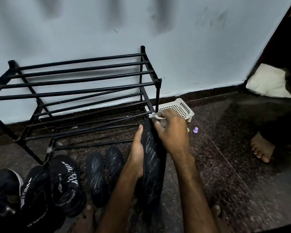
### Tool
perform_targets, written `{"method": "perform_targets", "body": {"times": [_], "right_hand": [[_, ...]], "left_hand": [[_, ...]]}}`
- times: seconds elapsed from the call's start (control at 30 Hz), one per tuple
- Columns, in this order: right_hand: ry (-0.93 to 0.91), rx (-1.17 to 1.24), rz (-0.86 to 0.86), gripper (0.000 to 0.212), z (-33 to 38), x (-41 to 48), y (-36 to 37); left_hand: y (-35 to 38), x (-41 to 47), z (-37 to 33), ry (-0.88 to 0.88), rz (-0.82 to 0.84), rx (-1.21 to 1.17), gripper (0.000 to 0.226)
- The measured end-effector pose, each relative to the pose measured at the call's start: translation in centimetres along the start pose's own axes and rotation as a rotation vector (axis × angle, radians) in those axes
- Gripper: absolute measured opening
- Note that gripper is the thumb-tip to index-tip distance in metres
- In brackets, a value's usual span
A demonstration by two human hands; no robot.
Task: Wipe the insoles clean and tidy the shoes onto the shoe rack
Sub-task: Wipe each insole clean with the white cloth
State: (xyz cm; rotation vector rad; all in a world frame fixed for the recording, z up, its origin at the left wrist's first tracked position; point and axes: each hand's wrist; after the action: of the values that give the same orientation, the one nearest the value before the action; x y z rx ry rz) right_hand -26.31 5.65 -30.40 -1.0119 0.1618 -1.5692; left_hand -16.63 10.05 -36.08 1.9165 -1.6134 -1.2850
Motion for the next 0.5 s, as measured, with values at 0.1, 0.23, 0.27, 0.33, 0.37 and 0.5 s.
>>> {"method": "perform_targets", "body": {"times": [0.1,0.23,0.27,0.33,0.37,0.5], "right_hand": [[-0.030,0.086,0.150,0.013,-0.4,-0.5,-0.1],[0.084,-0.065,0.062,0.017,-1.7,-0.3,-0.9],[0.087,-0.074,0.006,0.019,-1.4,-0.1,-0.9],[0.031,-0.023,-0.019,0.019,-0.4,0.2,-0.5],[-0.015,0.021,0.040,0.017,-0.2,0.1,-0.3],[-0.005,0.079,0.222,0.009,-1.3,-0.6,-0.6]], "left_hand": [[-0.5,0.3,-0.2,-0.011,0.034,-0.043,0.060],[-0.4,0.3,-0.1,-0.017,0.037,0.004,0.066],[-0.2,0.2,0.0,-0.019,0.028,0.010,0.064],[0.1,0.2,0.2,-0.018,0.011,0.007,0.061],[0.0,0.3,0.2,-0.020,0.007,-0.012,0.059],[-0.6,0.4,-0.1,-0.015,0.022,-0.018,0.062]]}}
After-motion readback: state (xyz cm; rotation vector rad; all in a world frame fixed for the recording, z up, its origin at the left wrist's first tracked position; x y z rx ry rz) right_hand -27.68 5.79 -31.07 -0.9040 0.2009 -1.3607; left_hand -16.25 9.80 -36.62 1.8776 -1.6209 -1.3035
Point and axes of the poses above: each hand's wrist, its own x-axis towards the middle knuckle, its own y-axis out of the palm, z = x × y, and after that the axes turned 10 degrees about -z, right-handed
